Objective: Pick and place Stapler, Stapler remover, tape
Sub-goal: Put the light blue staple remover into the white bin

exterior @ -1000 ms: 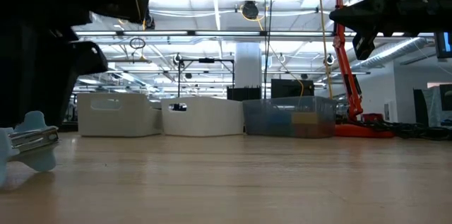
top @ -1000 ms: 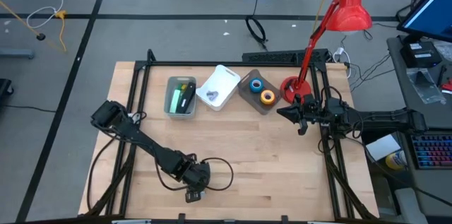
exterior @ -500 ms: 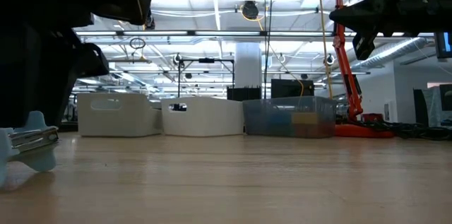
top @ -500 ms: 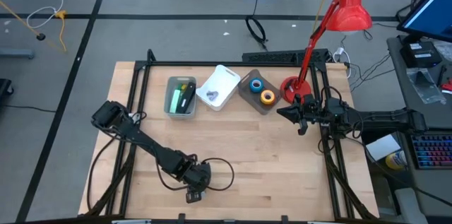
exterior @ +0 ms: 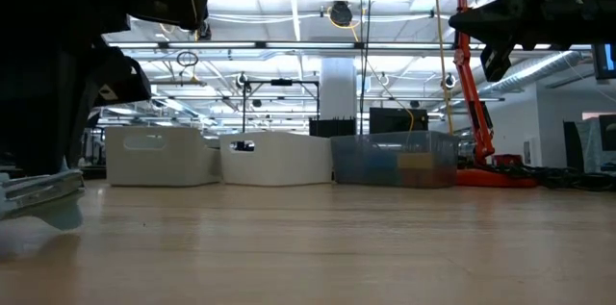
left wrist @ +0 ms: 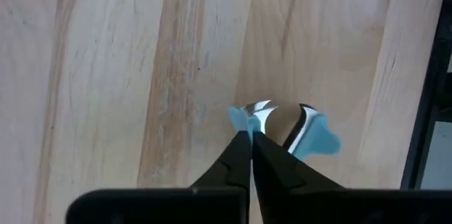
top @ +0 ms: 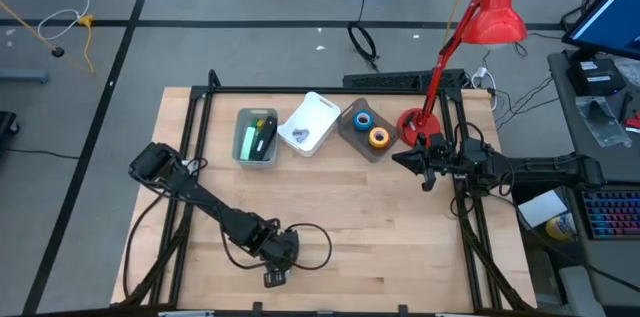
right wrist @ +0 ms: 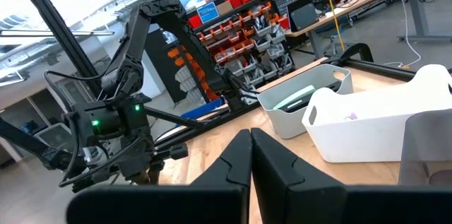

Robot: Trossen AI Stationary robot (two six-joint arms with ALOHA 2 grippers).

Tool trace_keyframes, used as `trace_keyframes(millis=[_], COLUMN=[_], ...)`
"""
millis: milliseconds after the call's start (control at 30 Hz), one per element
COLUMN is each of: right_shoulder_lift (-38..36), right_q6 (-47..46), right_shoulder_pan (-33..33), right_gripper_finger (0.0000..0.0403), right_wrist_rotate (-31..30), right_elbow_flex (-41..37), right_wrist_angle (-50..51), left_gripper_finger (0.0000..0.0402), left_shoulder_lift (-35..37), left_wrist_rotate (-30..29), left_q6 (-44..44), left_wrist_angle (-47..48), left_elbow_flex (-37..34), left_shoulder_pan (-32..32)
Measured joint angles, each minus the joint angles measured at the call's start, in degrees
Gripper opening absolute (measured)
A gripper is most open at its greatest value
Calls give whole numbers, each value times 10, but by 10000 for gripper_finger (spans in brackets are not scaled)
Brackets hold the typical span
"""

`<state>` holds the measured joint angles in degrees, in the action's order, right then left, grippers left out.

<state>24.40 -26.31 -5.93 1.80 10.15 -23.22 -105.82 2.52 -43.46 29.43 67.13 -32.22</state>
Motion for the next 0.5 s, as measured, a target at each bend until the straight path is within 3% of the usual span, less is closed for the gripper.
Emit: trace_keyframes(millis=[233, 500], right_shoulder_lift=[0, 0], right_q6=[0, 0], right_shoulder_pan=[0, 0], right_gripper_finger=[1, 1], right_wrist_rotate=[0, 0], right_elbow_flex=[0, 0], right_wrist_angle=[0, 0], left_gripper_finger=[5, 3], left_shoulder_lift=[0, 8], left_wrist_rotate=[8, 62], left_q6=[-5, -5], left_wrist_angle=[4, 15], left_elbow_flex=[0, 0], left_shoulder_pan=[5, 44])
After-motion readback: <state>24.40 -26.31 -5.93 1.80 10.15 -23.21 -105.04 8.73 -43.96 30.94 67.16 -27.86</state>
